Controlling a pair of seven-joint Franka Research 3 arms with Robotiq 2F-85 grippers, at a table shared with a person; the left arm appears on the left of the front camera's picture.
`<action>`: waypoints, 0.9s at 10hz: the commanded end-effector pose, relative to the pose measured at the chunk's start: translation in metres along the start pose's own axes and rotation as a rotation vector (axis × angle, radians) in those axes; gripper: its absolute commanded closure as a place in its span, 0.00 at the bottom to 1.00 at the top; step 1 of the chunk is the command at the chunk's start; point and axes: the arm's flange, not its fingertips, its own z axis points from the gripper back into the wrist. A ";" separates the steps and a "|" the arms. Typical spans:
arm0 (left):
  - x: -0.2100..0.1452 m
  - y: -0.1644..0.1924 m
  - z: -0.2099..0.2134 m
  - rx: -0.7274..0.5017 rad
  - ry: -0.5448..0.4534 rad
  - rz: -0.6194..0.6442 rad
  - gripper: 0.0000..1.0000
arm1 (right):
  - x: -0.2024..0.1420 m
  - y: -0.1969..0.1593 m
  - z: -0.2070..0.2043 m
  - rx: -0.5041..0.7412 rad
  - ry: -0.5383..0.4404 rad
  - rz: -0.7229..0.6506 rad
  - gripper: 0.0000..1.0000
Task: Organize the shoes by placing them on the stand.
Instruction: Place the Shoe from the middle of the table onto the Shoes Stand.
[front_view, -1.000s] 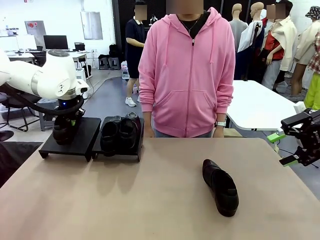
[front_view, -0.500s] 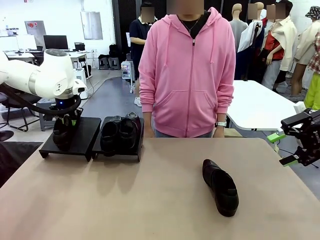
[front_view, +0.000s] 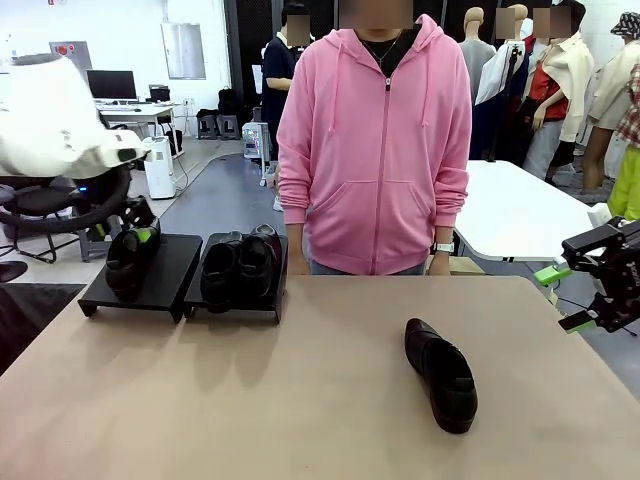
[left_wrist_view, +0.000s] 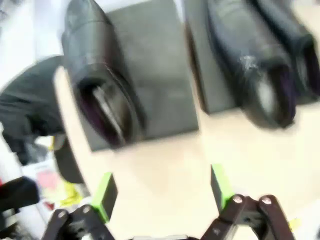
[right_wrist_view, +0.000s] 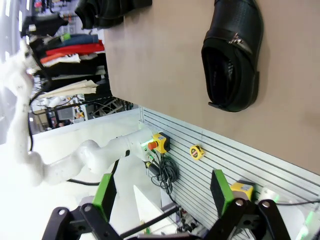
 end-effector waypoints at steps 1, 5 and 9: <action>-0.070 0.020 0.037 -0.135 0.107 -0.060 0.00 | 0.001 0.000 0.003 0.006 0.003 0.027 0.00; -0.132 0.036 0.015 -0.688 0.132 -0.066 0.00 | 0.001 0.000 0.003 0.006 0.003 0.027 0.00; -0.177 0.058 -0.051 -0.975 0.024 0.183 0.00 | 0.001 0.000 0.003 0.006 0.003 0.027 0.00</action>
